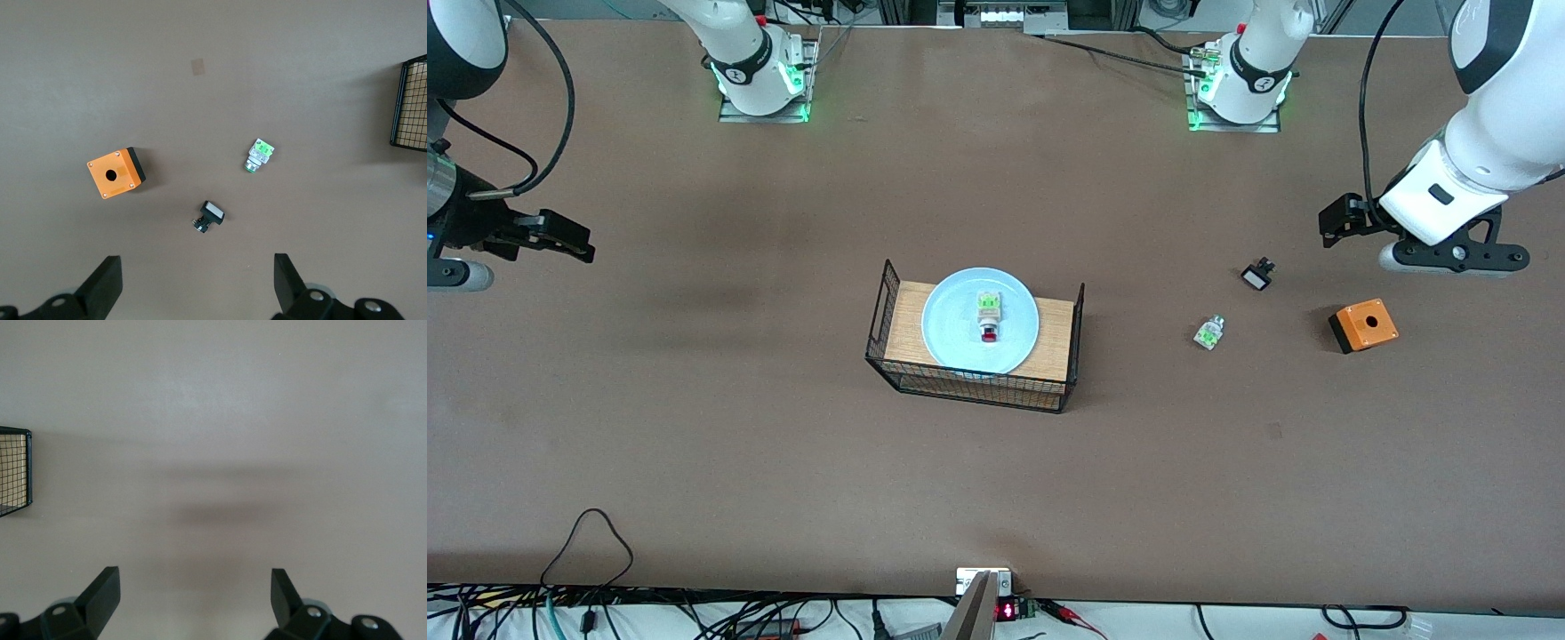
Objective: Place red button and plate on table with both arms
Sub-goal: 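Move the left gripper over the light-blue plate in the basket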
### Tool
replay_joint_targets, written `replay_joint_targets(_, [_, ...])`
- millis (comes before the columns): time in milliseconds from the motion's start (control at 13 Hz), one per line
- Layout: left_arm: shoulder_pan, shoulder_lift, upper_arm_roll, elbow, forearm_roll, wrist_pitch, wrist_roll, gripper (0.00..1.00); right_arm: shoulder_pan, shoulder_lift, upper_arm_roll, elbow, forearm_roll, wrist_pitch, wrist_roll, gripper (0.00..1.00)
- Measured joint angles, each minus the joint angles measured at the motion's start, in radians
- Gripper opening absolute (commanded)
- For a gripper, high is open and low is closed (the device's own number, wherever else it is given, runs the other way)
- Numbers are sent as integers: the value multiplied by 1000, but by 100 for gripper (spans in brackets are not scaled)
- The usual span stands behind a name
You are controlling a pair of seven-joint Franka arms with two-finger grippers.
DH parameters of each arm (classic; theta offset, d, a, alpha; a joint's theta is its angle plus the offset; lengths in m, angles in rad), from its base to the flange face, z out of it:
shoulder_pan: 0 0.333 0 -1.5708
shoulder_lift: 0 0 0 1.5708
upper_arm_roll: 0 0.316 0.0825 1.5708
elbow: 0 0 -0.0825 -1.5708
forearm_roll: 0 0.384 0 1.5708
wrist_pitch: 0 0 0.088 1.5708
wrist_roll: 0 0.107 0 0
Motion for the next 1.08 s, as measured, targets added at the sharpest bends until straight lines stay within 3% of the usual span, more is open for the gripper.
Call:
replay_joint_targets(615, [-8,18,-1,31,-19,-41,0,100,0,1,0,0,0,0,0,100])
replay_joint_targets(923, [-23,44,-4,59,-192,-54,0,100,0,1,0,0,0,0,0,100])
replay_joint_targets(1077, [-79,74,-9,85,-236,-54,-46,100,0,1,1,0,0,0,0,100])
